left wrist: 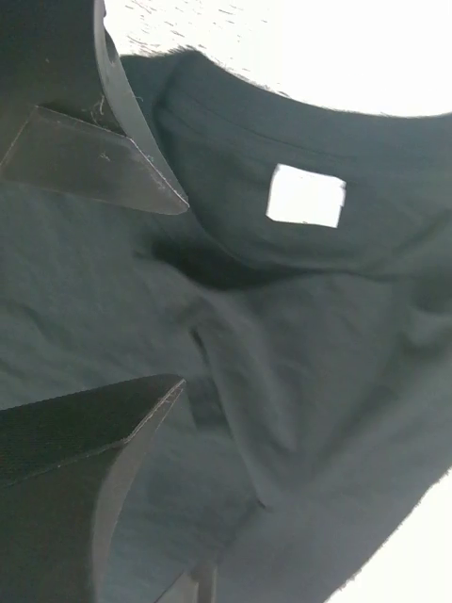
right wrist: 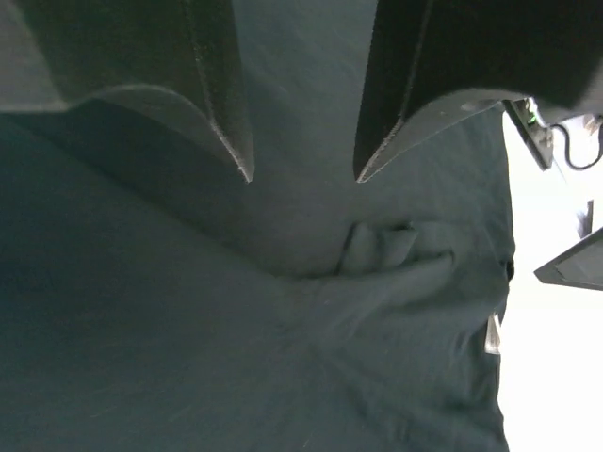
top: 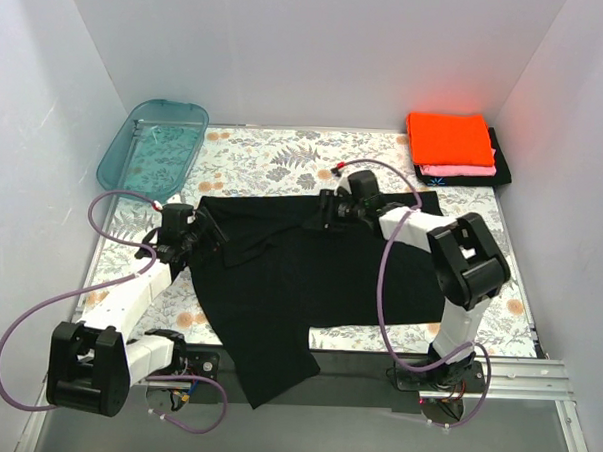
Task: Fold and stack the t-shirts
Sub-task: Fold the tshirt
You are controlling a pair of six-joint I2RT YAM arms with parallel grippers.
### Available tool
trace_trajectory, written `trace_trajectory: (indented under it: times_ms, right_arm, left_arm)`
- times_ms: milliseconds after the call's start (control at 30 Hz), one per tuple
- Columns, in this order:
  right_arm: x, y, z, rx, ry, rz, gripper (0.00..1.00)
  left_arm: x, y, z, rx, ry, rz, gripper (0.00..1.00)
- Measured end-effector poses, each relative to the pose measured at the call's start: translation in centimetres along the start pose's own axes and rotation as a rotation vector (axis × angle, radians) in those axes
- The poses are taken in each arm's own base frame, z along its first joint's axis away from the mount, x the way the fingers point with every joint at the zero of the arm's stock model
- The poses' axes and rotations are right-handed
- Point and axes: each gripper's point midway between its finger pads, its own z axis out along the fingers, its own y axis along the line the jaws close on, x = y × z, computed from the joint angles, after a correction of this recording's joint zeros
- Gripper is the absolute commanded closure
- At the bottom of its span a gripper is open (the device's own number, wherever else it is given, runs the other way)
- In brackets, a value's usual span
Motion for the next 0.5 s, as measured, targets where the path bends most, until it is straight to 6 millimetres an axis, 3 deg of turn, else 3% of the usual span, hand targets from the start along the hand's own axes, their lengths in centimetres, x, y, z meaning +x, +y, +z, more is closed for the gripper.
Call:
trace_trajectory:
  times_ms: [167, 300, 500]
  right_arm:
    - [3.6, 2.1, 3.6, -0.044, 0.091, 0.020, 0.57]
    - [5.9, 3.1, 5.5, -0.062, 0.139, 0.038, 0.61]
    - [5.9, 4.3, 6.7, -0.090, 0.140, 0.049, 0.62]
  left_arm:
    - [1.6, 1.3, -0.1, -0.024, 0.030, 0.008, 0.32]
    - [1.6, 1.2, 0.2, -0.017, 0.033, 0.011, 0.32]
    - [2.3, 1.3, 0.7, -0.018, 0.066, 0.016, 0.32]
